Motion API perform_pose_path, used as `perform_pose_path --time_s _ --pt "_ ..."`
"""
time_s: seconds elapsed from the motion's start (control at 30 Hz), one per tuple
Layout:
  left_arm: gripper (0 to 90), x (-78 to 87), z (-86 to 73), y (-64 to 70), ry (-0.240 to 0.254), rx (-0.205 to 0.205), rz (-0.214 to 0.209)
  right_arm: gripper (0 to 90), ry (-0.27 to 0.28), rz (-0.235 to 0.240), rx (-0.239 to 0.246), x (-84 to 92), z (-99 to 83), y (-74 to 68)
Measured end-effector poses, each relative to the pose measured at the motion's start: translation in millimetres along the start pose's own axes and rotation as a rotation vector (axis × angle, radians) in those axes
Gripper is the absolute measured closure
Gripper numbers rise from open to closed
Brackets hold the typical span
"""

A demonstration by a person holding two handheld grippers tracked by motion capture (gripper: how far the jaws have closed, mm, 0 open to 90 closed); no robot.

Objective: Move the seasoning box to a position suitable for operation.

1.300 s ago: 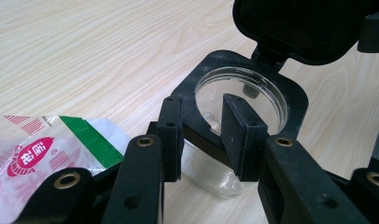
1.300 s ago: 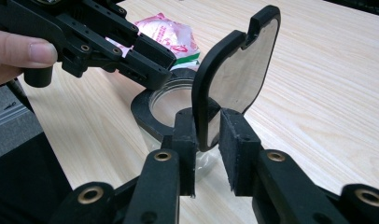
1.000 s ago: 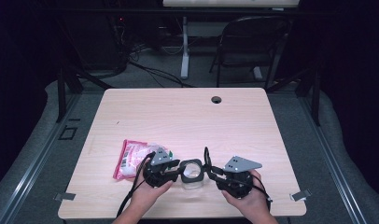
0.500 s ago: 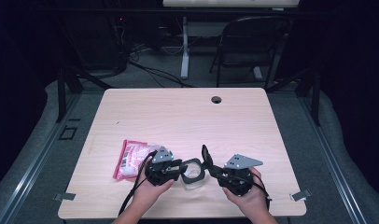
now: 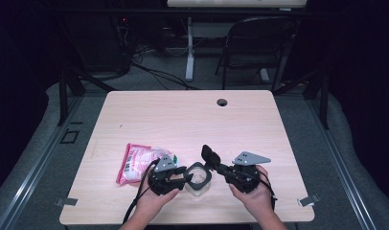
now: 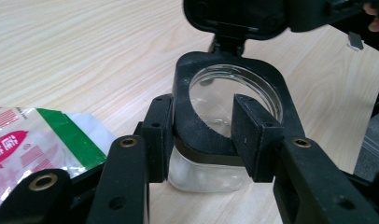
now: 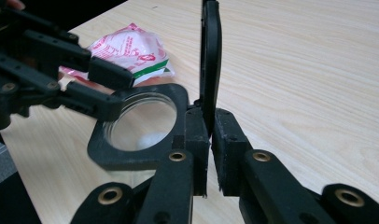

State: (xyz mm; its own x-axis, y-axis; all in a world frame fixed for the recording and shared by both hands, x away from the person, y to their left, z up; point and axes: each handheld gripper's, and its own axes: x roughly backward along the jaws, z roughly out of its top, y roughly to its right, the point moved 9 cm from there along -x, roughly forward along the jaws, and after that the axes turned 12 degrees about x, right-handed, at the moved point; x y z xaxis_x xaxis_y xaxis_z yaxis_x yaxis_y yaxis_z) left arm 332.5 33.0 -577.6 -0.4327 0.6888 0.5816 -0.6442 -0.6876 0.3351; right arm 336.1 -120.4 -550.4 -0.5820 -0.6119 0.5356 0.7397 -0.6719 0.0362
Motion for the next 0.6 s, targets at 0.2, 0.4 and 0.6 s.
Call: perform_pose_path --time_s 0.2,0.4,0.6 --pt "56.5 -1.8 -1.8 5.7 0.002 0.017 -0.018 85.8 0.005 -0.010 -0.036 -6.9 3.3 8.2" --pt "54.1 -3.2 -1.5 9.7 0.012 0.042 -0.022 85.5 0.010 -0.018 -0.067 -14.8 7.5 17.8" --pt "50.4 -2.2 -2.9 18.1 0.030 0.002 -0.027 83.9 0.019 -0.008 -0.078 -21.4 10.9 22.1"
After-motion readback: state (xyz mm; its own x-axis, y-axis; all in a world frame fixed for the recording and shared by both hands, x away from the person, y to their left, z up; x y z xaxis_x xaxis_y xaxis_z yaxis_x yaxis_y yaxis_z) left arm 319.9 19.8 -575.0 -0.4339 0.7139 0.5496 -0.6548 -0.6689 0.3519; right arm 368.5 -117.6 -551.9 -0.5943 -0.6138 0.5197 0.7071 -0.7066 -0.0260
